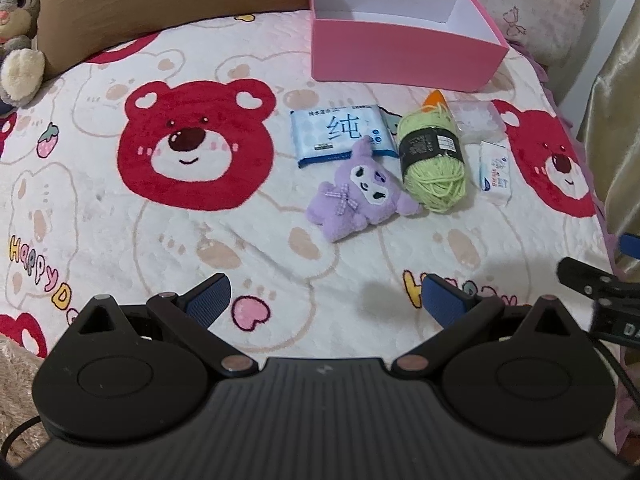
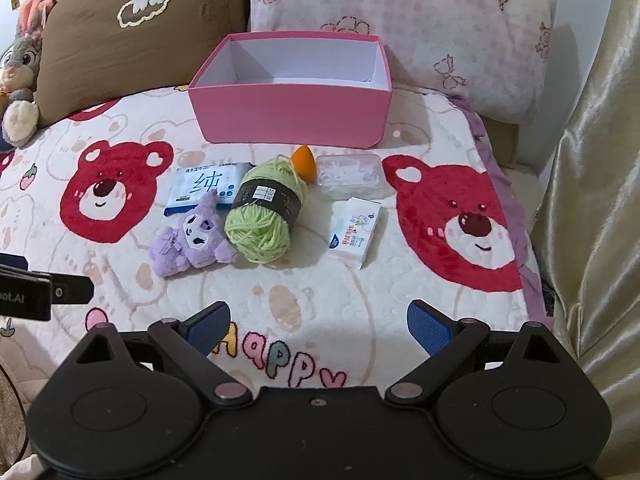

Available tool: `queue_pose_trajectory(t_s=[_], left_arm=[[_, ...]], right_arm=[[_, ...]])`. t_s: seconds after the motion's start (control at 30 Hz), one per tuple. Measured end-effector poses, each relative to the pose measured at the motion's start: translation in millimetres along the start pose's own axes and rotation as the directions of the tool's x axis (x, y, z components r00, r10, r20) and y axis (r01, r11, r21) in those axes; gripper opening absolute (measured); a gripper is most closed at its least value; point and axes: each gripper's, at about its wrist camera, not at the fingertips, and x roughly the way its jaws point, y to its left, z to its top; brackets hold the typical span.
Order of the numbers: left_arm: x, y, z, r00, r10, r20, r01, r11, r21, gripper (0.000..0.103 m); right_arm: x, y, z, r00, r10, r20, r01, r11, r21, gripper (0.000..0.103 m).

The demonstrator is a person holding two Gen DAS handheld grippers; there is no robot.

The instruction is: Organize objects

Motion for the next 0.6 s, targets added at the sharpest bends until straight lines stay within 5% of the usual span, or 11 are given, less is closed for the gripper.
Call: queue_pose_trajectory(t_s=[0.6], left_arm=[[3.2, -0.1, -0.7, 1.000, -0.011, -0.006, 0.010, 1.000, -0.005, 0.103]], right_arm=[[-15.3, 2.1, 2.1, 0.999, -0.011, 0.035, 0.012, 1.000, -0.013, 0.097]])
